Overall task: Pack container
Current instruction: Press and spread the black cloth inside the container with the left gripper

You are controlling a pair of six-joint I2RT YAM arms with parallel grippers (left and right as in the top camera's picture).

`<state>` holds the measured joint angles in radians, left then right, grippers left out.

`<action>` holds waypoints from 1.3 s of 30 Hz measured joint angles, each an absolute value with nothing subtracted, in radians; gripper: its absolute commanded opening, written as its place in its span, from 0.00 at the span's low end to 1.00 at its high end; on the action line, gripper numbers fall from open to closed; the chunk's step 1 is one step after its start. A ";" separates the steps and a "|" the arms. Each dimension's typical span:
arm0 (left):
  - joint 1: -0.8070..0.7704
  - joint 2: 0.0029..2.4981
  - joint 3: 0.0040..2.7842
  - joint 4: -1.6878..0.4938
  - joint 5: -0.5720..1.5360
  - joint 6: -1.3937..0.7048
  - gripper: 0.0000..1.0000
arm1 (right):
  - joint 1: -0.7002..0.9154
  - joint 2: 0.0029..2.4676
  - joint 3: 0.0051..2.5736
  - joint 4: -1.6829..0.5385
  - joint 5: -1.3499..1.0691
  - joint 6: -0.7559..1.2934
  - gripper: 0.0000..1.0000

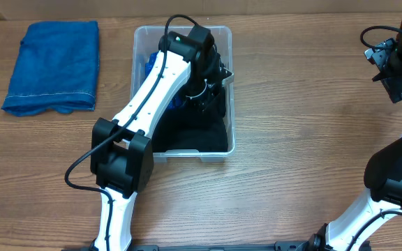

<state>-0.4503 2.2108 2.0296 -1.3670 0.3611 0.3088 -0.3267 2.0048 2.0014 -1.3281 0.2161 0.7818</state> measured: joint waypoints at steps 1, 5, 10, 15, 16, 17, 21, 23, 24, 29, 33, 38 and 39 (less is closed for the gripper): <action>-0.450 2.211 2.013 -1.350 0.357 0.307 0.04 | -0.327 2.005 2.001 -1.328 0.216 0.781 1.00; -0.450 2.211 1.934 -1.291 0.344 0.297 0.04 | -0.327 2.005 2.001 -1.328 0.216 0.782 1.00; -0.450 2.211 1.891 -1.177 0.344 0.293 0.04 | -0.327 2.005 2.001 -1.328 0.216 0.782 1.00; -0.450 2.211 1.890 -1.136 0.344 0.290 0.04 | -0.327 2.005 2.001 -1.328 0.216 0.781 1.00; -0.450 2.211 1.892 -1.142 0.344 0.290 0.04 | -0.327 2.005 2.001 -1.327 0.216 0.782 1.00; -0.450 2.211 1.893 -1.150 0.344 0.290 0.04 | -0.327 2.005 2.001 -1.327 0.216 0.782 1.00; -0.449 2.211 1.949 -1.231 0.335 0.290 0.04 | -0.327 2.005 2.001 -1.327 0.216 0.781 1.00; -0.444 2.211 2.016 -1.296 0.319 0.290 0.04 | -0.327 2.005 2.001 -1.327 0.216 0.782 1.00; -0.440 2.210 2.053 -1.328 0.310 0.289 0.04 | -0.327 2.005 2.001 -1.328 0.216 0.781 1.00; -0.416 2.178 2.185 -1.502 0.236 0.262 0.04 | -0.327 2.005 2.001 -1.327 0.216 0.781 1.00; -0.391 2.133 2.219 -1.637 0.192 0.247 0.04 | -0.327 2.005 2.001 -1.327 0.216 0.781 1.00; -0.355 2.119 2.191 -1.686 0.170 0.183 0.04 | -0.327 2.005 2.001 -1.327 0.216 0.781 1.00; -0.347 2.119 2.171 -1.687 0.168 0.169 0.04 | -0.327 2.005 2.001 -1.327 0.216 0.781 1.00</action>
